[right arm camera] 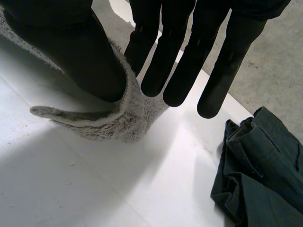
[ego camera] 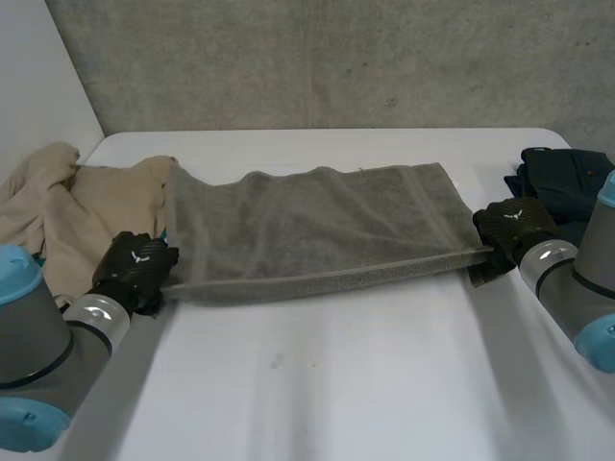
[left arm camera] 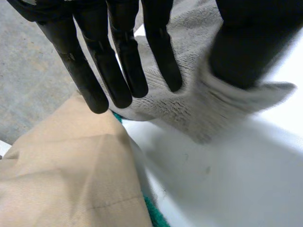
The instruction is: Fold the laundry.
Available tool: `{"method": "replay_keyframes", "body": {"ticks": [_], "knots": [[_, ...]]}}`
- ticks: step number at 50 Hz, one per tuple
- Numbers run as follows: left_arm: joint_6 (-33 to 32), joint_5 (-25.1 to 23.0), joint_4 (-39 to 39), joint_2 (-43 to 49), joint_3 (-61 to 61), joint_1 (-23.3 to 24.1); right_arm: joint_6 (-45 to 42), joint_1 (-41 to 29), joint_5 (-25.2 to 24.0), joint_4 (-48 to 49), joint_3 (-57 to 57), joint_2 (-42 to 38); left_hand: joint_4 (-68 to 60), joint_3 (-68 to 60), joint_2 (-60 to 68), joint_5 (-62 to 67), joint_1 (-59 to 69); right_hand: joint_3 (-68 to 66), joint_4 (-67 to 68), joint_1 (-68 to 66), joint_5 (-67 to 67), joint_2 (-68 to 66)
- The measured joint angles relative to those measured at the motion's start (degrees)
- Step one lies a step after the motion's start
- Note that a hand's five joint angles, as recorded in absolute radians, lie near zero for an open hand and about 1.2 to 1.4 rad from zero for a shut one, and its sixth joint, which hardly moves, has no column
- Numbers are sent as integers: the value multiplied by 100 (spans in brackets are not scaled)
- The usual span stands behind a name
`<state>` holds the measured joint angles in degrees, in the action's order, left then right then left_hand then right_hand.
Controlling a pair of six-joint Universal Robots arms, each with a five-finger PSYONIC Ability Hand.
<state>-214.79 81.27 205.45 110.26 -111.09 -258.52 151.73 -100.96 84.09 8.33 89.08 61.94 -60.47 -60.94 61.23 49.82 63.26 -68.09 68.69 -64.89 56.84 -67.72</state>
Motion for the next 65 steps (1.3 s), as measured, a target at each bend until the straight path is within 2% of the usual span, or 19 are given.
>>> {"method": "replay_keyframes", "body": {"ticks": [2, 7, 13, 15, 22, 25, 28, 32, 38, 43, 50, 56, 57, 60, 62, 65], "knots": [[26, -96, -6, -53, -52, -50, -19, -4, -6, -3, 41, 58, -670, -588, 610, 607, 374, 0, 0, 0, 0, 0], [82, -423, -357, -230, -185, -159, -204, 3, -24, -97, 174, 317, -819, -722, 722, 641, 374, 0, 0, 0, 0, 0], [7, -1029, -1569, -1072, -429, -279, -1265, 205, -111, -862, 454, 1016, -820, -722, 723, 641, 374, 0, 0, 0, 8, 0], [-120, -1246, -2305, -1530, -517, -328, -1883, 346, -157, -1392, 610, 1360, -821, -722, 725, 641, 374, 0, 0, 0, 43, 0], [-1081, -1676, -4715, -2603, -665, -397, -3701, 837, -398, -3016, 1130, 2205, -823, -724, 728, 641, 374, -2, 6, 0, 51, 0], [-1625, -1727, -5204, -2693, -645, -397, -4177, 969, -520, -3341, 1223, 2266, -823, -724, 728, 641, 374, -2, 7, 0, 52, 0], [-1987, -1681, -5267, -2584, -574, -384, -4354, 1017, -544, -3418, 1194, 2167, -823, -724, 729, 641, 374, -2, 7, 0, 52, 0], [-2345, -1394, -4805, -1962, -268, -273, -4358, 997, -417, -3316, 916, 1693, -823, -724, 729, 641, 374, -2, 8, 0, 52, 0], [-2294, -908, -3833, -843, 490, -26, -4009, 752, -153, -2797, 276, 921, -824, -726, 730, 641, 374, -2, 8, 0, 58, 0], [-2047, -556, -2678, 298, 1599, 241, -3428, 460, 39, -1735, -644, 35, -826, -727, 732, 641, 374, -21, 9, 0, 107, -4], [-1716, -384, -1388, 1228, 2979, 464, -2879, 237, 67, -257, -1822, -908, -833, -727, 734, 641, 374, -22, 10, 0, 157, -4], [-1428, -151, -541, 1512, 4142, 478, -2512, 150, 107, 760, -2747, -1227, -845, -737, 736, 642, 374, -25, 11, 0, 158, -4], [-1293, -71, -309, 1499, 4446, 465, -2237, 131, 170, 1279, -3155, -1224, -845, -738, 736, 642, 374, -25, 12, 0, 158, -6], [-905, 86, 149, 1360, 4917, 434, -1735, 122, 266, 2005, -3571, -1097, -847, -743, 739, 642, 374, -25, 14, 0, 158, -6], [-401, 232, 524, 1115, 5236, 405, -1142, 129, 310, 2632, -3805, -869, -848, -745, 742, 642, 374, -26, 17, 0, 158, -7], [102, 342, 680, 871, 5468, 385, -543, 150, 277, 3046, -3927, -647, -847, -745, 743, 642, 374, -25, 18, 0, 167, -7]]}}
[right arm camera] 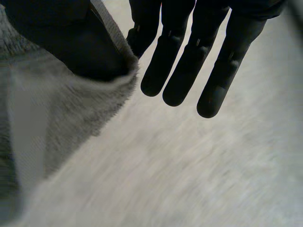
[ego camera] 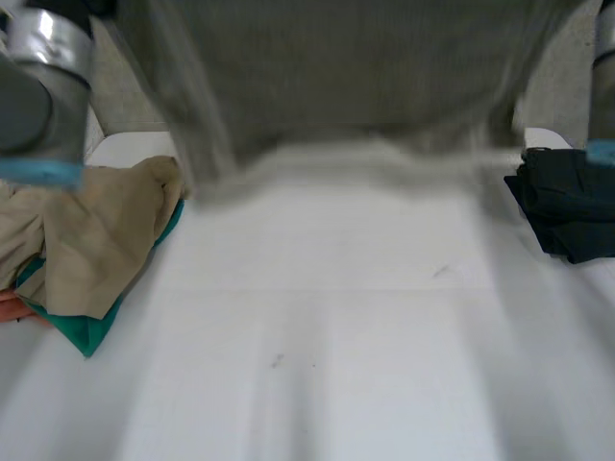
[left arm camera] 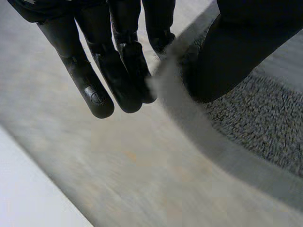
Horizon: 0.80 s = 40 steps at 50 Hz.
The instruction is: Fold the laundry.
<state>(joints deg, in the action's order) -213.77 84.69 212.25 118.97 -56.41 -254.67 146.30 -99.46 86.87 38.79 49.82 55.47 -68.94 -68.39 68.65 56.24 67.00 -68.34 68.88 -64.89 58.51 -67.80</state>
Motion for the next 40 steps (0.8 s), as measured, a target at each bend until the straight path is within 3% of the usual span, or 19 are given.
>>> {"method": "replay_keyframes", "body": {"ticks": [5, 11, 16, 28, 33, 40], "knots": [[851, 3, -721, -342, 320, -34, 796, 22, -228, -99, -86, 244, 0, 0, 1, 86, 0, 0, 1, 0, 83, 0], [1146, -238, -1791, -262, 127, -104, 818, 11, -427, -971, 63, 134, 0, -2, 5, 95, 0, -1, 4, 0, 83, 0], [1136, -373, -1996, -107, -453, -156, 645, -4, -512, -1429, 389, -5, 0, -3, 8, 94, 0, -1, 6, 0, 83, 0], [766, -911, -1699, 403, -2197, -157, -312, -105, -742, -2393, 1689, -470, 0, -4, 8, 95, 0, -1, 6, 0, 84, 0], [335, -935, -2308, 198, -2923, -149, -927, -26, -751, -3102, 2248, -385, 0, -4, 8, 94, 0, -1, 6, 0, 82, 0], [-515, -882, -3600, -909, -4302, -73, -2055, 379, -730, -4272, 3505, 570, 0, -4, 8, 94, 0, -1, 7, 0, 84, 0]]}}
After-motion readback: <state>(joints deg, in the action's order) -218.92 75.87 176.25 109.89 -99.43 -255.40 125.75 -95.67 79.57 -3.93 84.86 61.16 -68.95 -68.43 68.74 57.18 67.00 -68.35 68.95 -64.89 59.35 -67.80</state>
